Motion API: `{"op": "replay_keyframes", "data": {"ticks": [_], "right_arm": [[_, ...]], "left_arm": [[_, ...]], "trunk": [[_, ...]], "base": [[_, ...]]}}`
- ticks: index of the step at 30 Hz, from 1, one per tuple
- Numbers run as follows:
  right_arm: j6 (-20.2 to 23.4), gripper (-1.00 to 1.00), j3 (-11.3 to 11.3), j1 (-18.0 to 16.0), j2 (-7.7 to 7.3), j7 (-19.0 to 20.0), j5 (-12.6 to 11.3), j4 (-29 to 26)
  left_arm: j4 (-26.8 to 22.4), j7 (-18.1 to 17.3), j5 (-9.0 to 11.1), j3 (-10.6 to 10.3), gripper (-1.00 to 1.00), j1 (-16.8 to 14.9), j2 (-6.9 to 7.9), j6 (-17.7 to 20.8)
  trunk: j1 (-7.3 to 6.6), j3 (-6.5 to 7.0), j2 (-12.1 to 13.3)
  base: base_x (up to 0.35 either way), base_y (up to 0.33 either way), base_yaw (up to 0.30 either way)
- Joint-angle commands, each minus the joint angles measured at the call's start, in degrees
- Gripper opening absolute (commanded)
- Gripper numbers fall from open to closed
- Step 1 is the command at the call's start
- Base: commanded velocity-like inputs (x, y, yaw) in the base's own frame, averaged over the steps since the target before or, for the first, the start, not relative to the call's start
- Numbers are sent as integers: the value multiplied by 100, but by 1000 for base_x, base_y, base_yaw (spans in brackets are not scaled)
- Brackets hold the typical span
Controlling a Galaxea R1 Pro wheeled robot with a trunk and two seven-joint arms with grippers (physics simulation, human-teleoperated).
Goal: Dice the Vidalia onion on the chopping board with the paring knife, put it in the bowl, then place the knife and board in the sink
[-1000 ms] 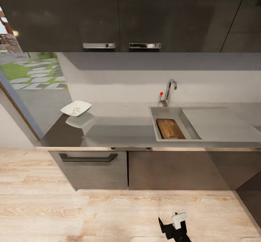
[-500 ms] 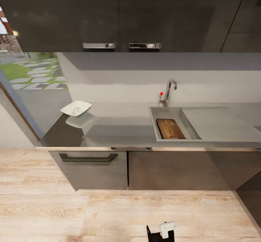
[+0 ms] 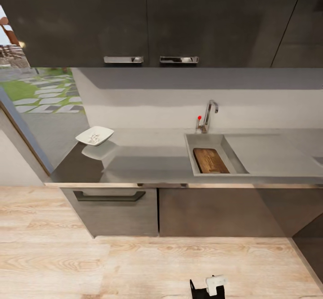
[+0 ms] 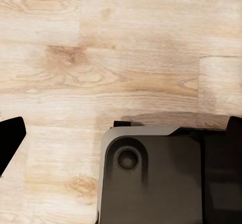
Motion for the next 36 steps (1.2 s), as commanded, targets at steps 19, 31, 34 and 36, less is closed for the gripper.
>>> {"op": "replay_keyframes", "data": {"ticks": [19,31,34,36], "right_arm": [[-1140,100,60,2023,-374,-32,-5,62],[-1459,100,-351,2233,-633,-16,-531,-43],[-1471,100,-359,2228,-639,-13,-545,-56],[-1475,100,-361,2221,-639,-9,-546,-59]], "left_arm": [[0,22,66,-49,100,1,25,-17],[0,22,66,-49,100,1,25,-11],[0,22,66,-49,100,1,25,-13],[0,22,66,-49,100,1,25,-13]], "trunk": [[4,162,-10],[4,262,-10],[4,272,-10],[4,274,-10]], "base": [[0,0,0],[0,0,0],[0,0,0],[0,0,0]]}}
